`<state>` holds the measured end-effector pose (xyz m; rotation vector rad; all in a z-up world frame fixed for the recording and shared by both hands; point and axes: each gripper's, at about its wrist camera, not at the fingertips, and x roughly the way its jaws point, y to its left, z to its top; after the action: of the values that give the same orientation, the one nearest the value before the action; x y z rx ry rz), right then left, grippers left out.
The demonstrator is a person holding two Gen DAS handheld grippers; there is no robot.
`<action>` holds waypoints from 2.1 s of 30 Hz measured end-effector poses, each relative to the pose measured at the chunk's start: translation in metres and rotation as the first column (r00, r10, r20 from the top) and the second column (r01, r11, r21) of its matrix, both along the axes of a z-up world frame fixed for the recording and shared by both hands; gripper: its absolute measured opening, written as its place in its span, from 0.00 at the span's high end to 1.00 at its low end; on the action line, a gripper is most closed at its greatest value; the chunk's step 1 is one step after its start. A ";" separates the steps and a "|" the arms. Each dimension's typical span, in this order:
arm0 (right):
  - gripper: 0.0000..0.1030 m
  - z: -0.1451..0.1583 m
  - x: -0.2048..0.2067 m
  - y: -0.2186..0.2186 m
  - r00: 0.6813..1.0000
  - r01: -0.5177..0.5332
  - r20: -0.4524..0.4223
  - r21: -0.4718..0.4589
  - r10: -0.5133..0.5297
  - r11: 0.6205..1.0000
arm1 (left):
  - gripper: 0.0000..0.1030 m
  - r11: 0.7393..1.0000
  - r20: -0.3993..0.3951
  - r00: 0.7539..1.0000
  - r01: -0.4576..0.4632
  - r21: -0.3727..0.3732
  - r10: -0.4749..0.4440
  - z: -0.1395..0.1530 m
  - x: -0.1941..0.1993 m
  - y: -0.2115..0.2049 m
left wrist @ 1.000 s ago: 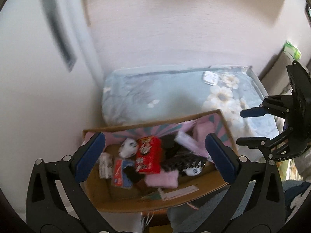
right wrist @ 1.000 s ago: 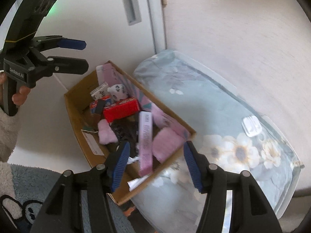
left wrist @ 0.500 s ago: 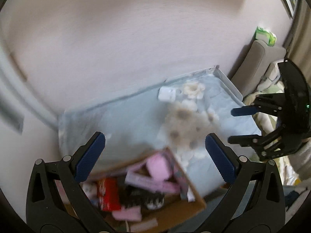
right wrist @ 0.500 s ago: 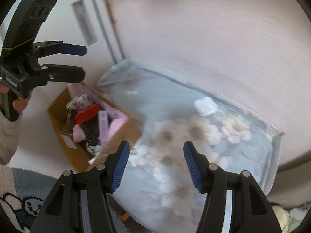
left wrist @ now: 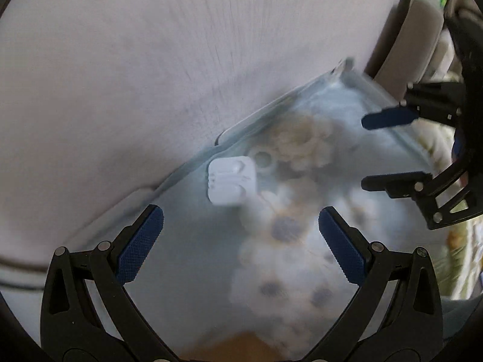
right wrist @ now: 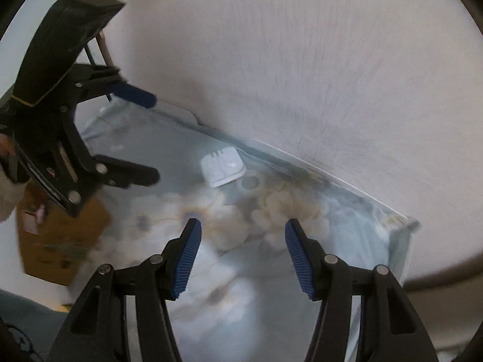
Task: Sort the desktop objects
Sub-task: 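Move both open grippers back over the tray toward the earphone case and tape, then grasp the white earphone case with the left gripper while the right grasps the clear tape roll, then carry the earphone case and tape roll into the cardboard box and release both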
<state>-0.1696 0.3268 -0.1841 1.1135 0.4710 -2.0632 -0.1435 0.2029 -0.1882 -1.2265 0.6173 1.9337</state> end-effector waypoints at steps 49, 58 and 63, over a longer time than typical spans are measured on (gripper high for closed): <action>0.62 -0.061 -0.051 -0.027 0.984 -0.170 -0.049 0.024 0.171 0.985 | 0.41 0.998 0.154 0.987 -0.039 -0.058 0.047 -0.068 -0.050 0.006; 0.62 -0.023 -0.024 -0.001 0.995 -0.095 -0.029 0.045 0.097 0.994 | 0.41 0.998 0.112 0.991 -0.064 -0.025 0.066 -0.009 -0.031 -0.007; 0.62 0.025 0.002 0.013 0.994 -0.077 -0.081 0.031 0.079 0.997 | 0.41 0.996 0.039 0.995 -0.090 0.011 0.089 0.041 -0.016 -0.039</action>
<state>-0.1678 0.3396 -0.1590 1.0129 0.5760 -2.0452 -0.1598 0.1644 -0.1469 -1.2999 0.5375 1.9798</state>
